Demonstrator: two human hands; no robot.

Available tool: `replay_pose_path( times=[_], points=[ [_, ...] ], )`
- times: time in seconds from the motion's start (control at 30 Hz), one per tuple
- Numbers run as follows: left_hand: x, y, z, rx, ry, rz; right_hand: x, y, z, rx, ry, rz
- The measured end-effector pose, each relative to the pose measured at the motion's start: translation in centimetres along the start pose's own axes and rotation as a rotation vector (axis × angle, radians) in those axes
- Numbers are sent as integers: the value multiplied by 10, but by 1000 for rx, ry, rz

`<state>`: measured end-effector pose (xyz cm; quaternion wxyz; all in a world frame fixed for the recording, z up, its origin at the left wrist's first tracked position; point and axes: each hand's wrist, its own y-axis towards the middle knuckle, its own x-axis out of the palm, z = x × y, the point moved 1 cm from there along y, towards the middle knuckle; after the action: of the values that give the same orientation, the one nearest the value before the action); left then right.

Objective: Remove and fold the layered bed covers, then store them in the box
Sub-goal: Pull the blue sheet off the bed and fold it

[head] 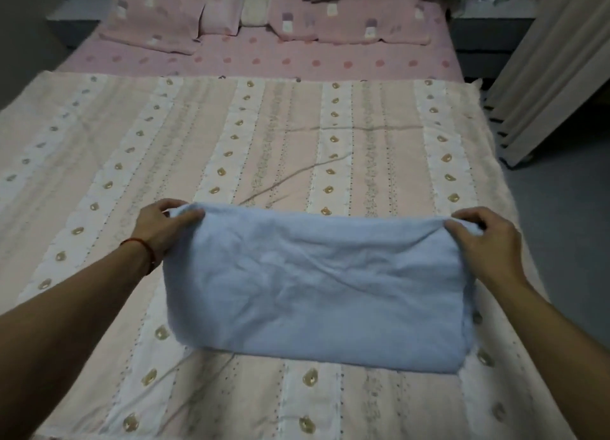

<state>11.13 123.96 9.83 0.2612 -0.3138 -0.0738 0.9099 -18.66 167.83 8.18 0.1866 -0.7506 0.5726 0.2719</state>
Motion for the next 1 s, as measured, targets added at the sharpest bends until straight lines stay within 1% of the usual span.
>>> replay_pose_path(
  times=[0.03,0.07,0.1,0.13,0.17,0.23,0.3,0.37,0.4,0.43,0.47,0.5,0.53,0.57,0.63,0.73,0.77,0.8,0.83,0.87,0.9,0.93,1.0],
  points=[
    [18,23,-13,-59,-32,-4,21,21,18,63,24,-9],
    [36,41,-28,-145,-56,-21,44,39,42,172,36,-43],
    [53,52,-46,-236,-27,-50,65,48,63,278,11,-93],
    [69,61,-71,-279,57,-76,87,47,90,368,-62,-155],
    [82,60,-93,-270,149,-88,107,40,115,386,-147,-194],
    [97,48,-128,-146,281,-34,127,8,143,328,-320,-205],
    [105,36,-137,-20,423,65,129,-21,138,215,-451,-106],
    [116,25,-128,121,678,171,127,-39,114,27,-649,-45],
    [126,20,-117,249,792,172,132,-42,111,-84,-728,-74],
    [134,18,-114,364,886,125,135,-45,111,-160,-796,-115],
    [140,22,-121,423,942,43,141,-42,118,-167,-825,-154],
    [144,28,-131,425,974,-27,148,-37,127,-145,-867,-180],
    [147,36,-146,383,982,-77,153,-35,138,-107,-909,-194],
    [150,41,-159,335,982,-86,156,-35,146,-66,-937,-202],
    [160,56,-171,300,970,-118,163,-32,155,-63,-979,-176],
    [158,61,-166,292,1037,-174,160,-28,150,-81,-1006,-198],
    [154,58,-158,280,1079,-163,157,-27,141,-52,-1022,-203],
    [153,53,-148,306,1092,-125,157,-28,127,-30,-1003,-204],
    [157,49,-133,359,1086,-84,164,-30,107,-60,-962,-205],
    [166,45,-116,432,1074,-58,180,-31,82,-162,-938,-194],
    [180,45,-105,485,1047,-77,203,-31,63,-241,-910,-217],
    [194,47,-99,492,1019,-107,228,-31,49,-289,-872,-229],
    [223,53,-109,437,985,-130,272,-32,38,-260,-819,-227]
  ],
)
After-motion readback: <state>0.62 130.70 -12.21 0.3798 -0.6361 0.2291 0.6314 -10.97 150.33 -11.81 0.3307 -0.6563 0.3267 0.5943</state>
